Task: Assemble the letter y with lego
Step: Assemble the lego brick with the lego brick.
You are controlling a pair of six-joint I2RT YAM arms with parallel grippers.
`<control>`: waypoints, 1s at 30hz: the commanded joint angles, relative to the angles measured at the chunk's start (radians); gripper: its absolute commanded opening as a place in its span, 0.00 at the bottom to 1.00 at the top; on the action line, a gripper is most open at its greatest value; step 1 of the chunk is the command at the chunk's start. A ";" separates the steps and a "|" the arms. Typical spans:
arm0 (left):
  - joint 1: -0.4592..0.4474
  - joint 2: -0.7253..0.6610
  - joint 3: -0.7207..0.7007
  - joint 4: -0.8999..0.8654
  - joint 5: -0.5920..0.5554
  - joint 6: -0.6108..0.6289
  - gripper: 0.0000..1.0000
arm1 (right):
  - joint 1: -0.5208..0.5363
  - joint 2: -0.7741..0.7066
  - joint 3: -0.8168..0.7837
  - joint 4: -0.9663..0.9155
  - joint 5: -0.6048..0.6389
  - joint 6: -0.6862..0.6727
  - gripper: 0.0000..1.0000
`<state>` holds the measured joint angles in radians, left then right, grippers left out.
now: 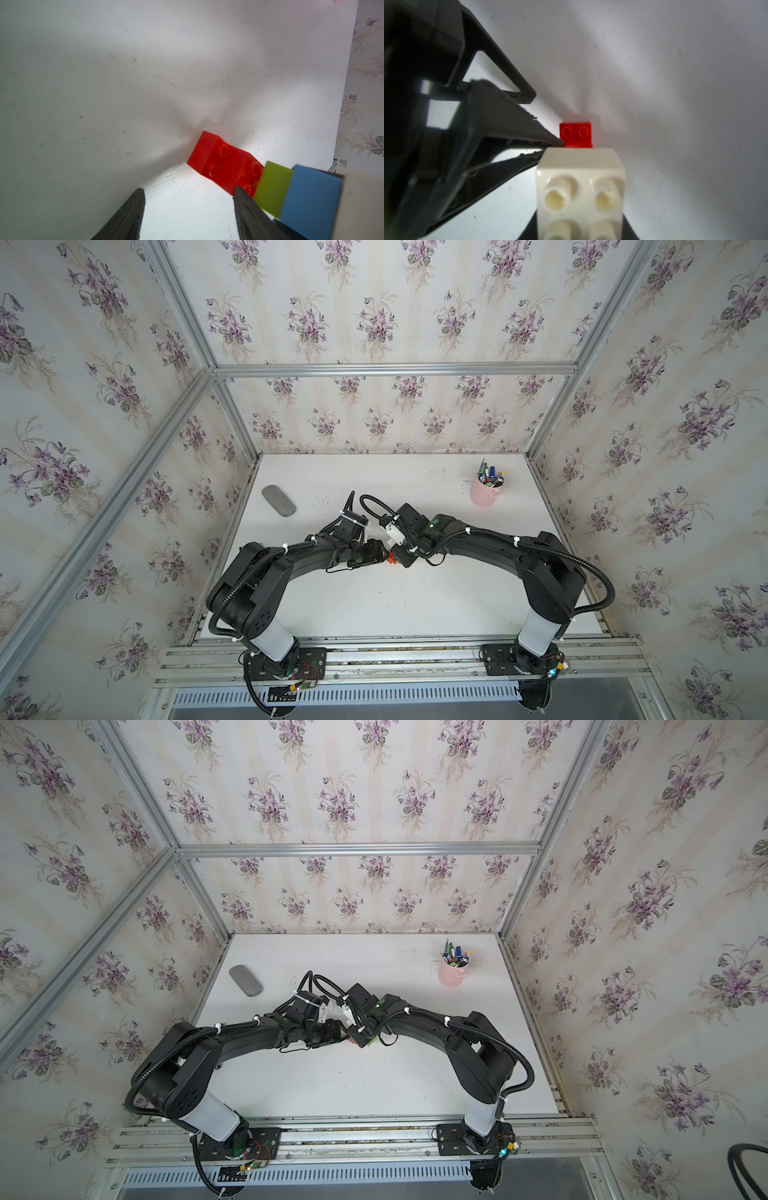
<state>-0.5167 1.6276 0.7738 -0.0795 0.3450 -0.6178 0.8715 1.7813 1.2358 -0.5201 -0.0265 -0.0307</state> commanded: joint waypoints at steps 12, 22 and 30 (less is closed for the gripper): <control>0.001 0.012 0.005 -0.040 -0.032 0.012 0.68 | 0.007 0.025 0.017 -0.046 0.051 -0.047 0.19; -0.002 0.018 0.008 -0.040 -0.031 0.012 0.68 | 0.008 0.006 0.007 -0.056 0.079 -0.041 0.19; -0.004 0.021 0.007 -0.040 -0.033 0.013 0.68 | 0.008 0.003 -0.014 -0.044 0.067 -0.047 0.19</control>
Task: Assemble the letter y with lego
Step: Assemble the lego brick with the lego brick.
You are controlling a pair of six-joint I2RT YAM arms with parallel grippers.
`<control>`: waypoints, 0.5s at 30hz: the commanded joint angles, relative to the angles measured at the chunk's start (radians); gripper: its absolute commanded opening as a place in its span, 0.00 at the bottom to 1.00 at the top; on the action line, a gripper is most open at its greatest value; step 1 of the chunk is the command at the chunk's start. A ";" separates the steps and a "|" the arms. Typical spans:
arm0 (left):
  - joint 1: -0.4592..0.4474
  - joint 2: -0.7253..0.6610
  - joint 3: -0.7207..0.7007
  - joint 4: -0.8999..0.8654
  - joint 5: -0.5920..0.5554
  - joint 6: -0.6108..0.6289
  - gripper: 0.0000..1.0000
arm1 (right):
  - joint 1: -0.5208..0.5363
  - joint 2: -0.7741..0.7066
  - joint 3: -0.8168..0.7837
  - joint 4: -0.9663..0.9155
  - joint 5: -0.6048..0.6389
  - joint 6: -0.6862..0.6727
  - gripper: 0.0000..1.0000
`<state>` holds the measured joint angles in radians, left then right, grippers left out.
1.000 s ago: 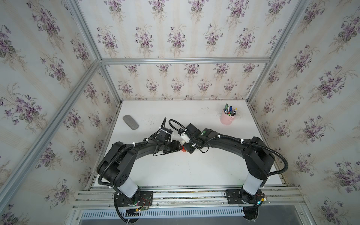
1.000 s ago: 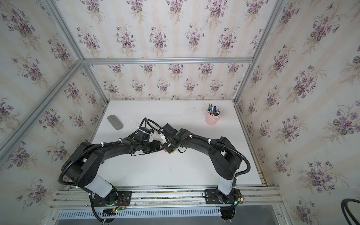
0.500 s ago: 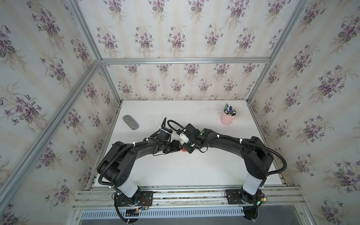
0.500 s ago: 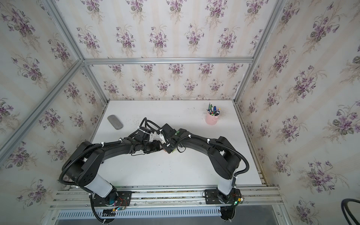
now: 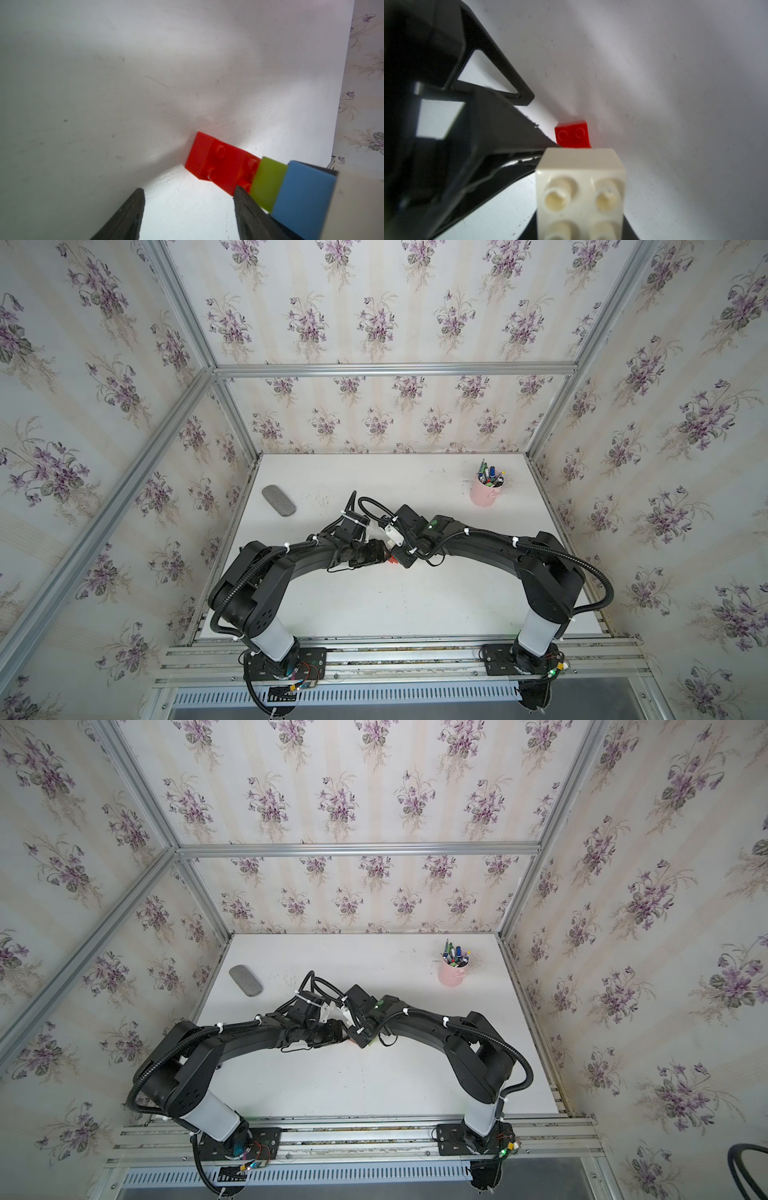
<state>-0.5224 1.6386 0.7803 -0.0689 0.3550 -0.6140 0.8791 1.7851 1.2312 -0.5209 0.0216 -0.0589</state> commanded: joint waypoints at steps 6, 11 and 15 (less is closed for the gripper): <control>0.001 0.010 0.003 -0.051 -0.045 0.010 0.69 | 0.000 0.002 -0.001 -0.040 0.020 -0.047 0.19; 0.001 0.018 0.004 -0.055 -0.055 0.008 0.68 | 0.000 0.004 0.005 -0.037 0.028 -0.067 0.19; 0.001 0.020 0.006 -0.068 -0.068 0.008 0.68 | -0.001 0.000 0.010 -0.038 0.031 -0.070 0.19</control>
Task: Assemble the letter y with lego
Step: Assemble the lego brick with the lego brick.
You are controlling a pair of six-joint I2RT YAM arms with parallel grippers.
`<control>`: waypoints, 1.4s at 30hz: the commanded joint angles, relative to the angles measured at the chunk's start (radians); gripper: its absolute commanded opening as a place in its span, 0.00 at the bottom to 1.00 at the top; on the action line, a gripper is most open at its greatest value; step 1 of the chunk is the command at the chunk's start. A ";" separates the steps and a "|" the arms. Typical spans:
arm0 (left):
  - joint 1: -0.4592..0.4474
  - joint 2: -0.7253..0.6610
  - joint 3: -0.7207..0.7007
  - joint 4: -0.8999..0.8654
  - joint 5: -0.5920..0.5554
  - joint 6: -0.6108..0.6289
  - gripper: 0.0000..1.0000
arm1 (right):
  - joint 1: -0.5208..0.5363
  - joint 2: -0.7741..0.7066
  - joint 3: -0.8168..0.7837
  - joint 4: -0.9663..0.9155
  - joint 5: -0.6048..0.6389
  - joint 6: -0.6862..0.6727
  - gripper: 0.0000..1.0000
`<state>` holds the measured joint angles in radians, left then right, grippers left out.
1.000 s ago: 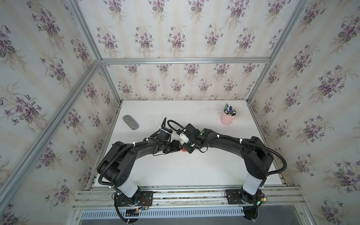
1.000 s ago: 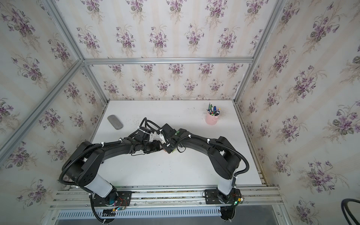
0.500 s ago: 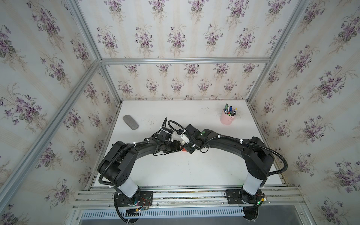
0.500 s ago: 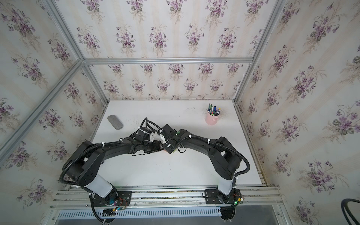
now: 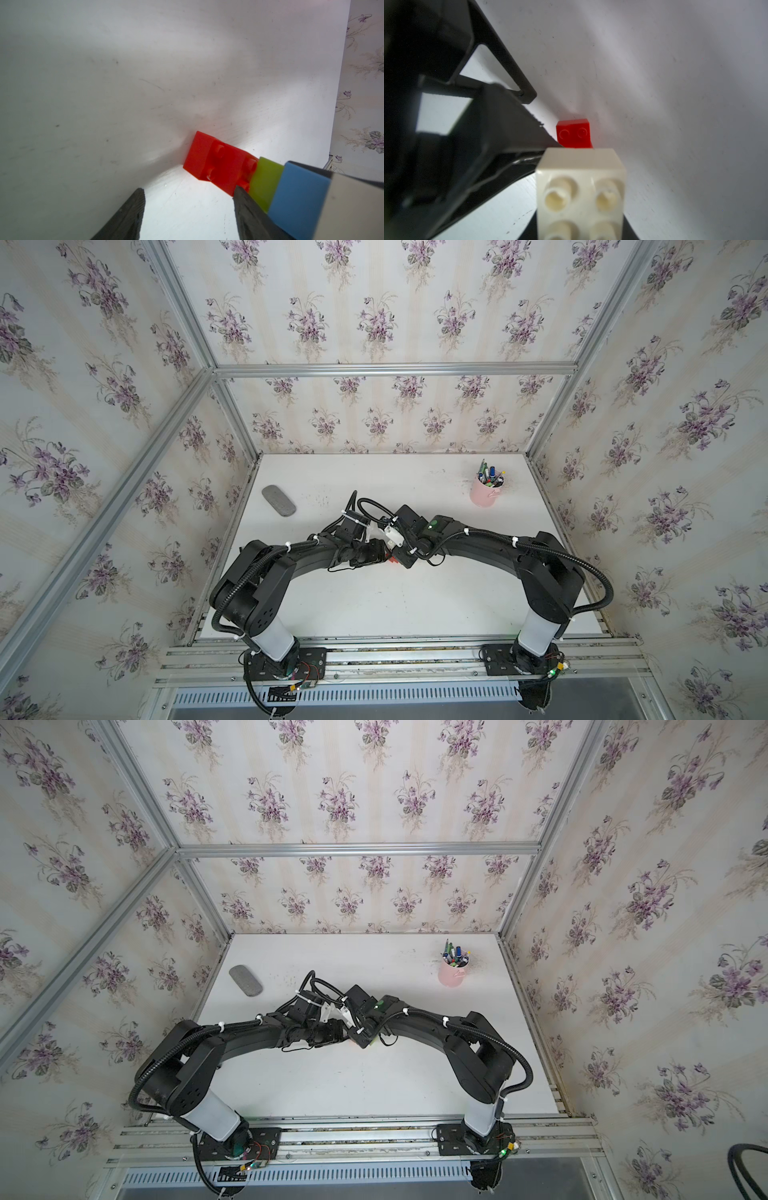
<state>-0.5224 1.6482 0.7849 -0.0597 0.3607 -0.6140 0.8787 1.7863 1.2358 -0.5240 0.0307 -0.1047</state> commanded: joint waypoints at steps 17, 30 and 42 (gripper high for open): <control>0.002 0.018 0.009 -0.098 -0.086 0.016 0.68 | -0.008 -0.030 -0.010 -0.016 0.031 -0.064 0.20; 0.001 0.018 0.009 -0.098 -0.085 0.016 0.68 | -0.020 -0.030 -0.007 0.019 -0.036 -0.115 0.20; 0.002 0.020 0.011 -0.098 -0.087 0.015 0.68 | -0.022 -0.018 -0.004 0.012 -0.044 -0.133 0.20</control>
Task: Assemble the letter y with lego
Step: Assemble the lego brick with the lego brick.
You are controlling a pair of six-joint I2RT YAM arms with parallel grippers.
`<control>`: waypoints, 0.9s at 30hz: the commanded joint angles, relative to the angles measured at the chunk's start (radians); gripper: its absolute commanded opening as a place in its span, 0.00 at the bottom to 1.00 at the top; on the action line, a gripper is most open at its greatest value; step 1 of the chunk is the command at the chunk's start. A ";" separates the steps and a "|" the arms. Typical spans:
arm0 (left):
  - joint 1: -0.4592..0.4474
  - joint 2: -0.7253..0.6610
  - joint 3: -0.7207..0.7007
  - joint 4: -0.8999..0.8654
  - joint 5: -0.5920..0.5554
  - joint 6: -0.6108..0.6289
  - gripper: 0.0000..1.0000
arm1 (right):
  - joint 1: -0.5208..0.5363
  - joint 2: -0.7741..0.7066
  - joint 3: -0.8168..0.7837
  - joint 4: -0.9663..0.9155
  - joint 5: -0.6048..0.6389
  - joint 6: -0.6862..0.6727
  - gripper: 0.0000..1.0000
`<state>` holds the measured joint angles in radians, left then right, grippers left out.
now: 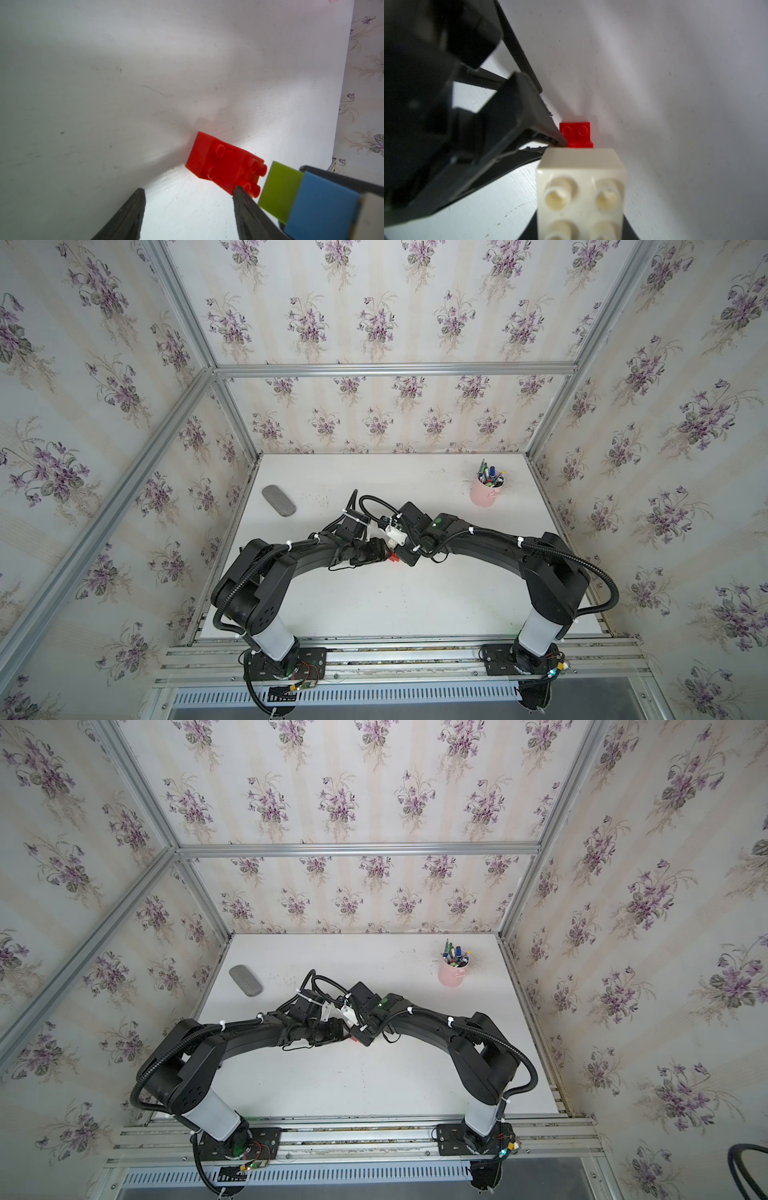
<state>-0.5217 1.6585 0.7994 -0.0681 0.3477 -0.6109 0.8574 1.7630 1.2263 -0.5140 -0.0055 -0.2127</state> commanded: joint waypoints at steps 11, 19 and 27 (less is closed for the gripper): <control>0.000 0.009 -0.005 -0.090 -0.075 0.013 0.68 | -0.001 0.016 0.011 0.004 0.000 -0.027 0.20; 0.000 0.011 -0.005 -0.089 -0.075 0.012 0.68 | -0.001 0.036 0.023 -0.001 0.001 -0.027 0.20; 0.000 0.010 -0.007 -0.088 -0.076 0.012 0.68 | -0.001 0.038 0.021 -0.015 0.011 -0.031 0.20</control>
<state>-0.5220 1.6585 0.7994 -0.0681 0.3458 -0.6109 0.8570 1.7927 1.2469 -0.5167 -0.0086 -0.2169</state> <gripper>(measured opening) 0.678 0.334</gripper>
